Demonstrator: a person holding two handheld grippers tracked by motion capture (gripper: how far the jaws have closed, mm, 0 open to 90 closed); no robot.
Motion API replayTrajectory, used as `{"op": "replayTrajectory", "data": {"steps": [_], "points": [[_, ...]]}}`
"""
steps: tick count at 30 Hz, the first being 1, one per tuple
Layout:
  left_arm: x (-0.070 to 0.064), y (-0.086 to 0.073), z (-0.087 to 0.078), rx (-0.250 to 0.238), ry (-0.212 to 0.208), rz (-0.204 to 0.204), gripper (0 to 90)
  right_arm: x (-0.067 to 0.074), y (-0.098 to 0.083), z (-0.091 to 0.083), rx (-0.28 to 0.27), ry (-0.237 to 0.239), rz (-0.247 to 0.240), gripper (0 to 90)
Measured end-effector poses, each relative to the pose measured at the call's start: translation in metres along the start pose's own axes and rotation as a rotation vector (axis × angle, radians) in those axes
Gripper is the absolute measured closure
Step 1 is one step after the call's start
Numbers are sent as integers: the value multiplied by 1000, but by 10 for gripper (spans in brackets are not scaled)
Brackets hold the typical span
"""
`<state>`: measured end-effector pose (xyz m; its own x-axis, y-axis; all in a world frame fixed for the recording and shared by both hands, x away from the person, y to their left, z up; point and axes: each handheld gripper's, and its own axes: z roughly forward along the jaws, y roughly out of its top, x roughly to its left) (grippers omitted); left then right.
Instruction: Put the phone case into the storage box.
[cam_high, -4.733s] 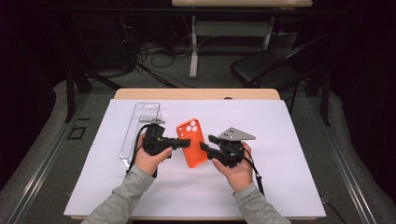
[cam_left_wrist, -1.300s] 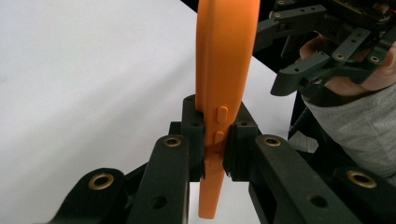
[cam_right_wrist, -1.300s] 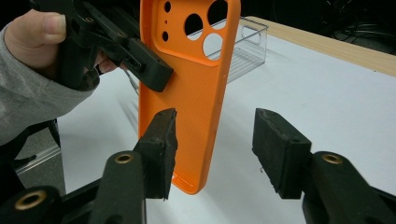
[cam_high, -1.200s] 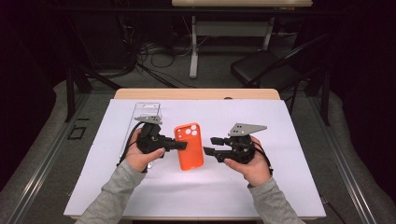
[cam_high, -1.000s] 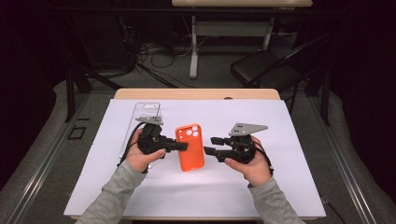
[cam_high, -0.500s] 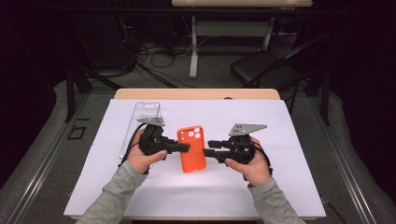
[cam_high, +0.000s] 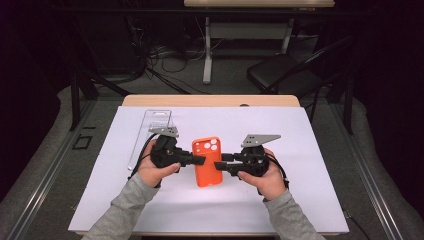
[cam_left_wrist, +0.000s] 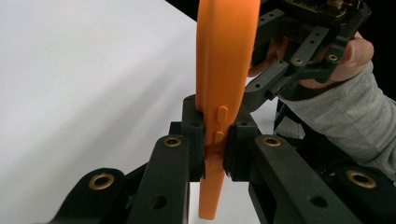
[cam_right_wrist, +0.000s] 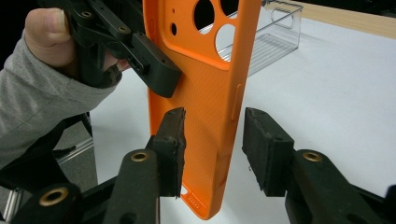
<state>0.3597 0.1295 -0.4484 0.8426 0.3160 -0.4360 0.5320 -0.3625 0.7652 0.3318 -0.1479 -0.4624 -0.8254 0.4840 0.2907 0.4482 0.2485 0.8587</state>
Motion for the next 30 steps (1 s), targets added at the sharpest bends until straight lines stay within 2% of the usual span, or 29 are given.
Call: {"op": "replayTrajectory", "data": {"steps": [3,13,30], "points": [[-1,0,1,4,-5,5,811,-1,0,-1,-7,18,18,615],[-3,0,2,11,-18,17,811,-2,0,-2,-14,48,34,670],[-5,0,5,16,-28,19,812,-4,-1,-1,-7,54,46,740]]}}
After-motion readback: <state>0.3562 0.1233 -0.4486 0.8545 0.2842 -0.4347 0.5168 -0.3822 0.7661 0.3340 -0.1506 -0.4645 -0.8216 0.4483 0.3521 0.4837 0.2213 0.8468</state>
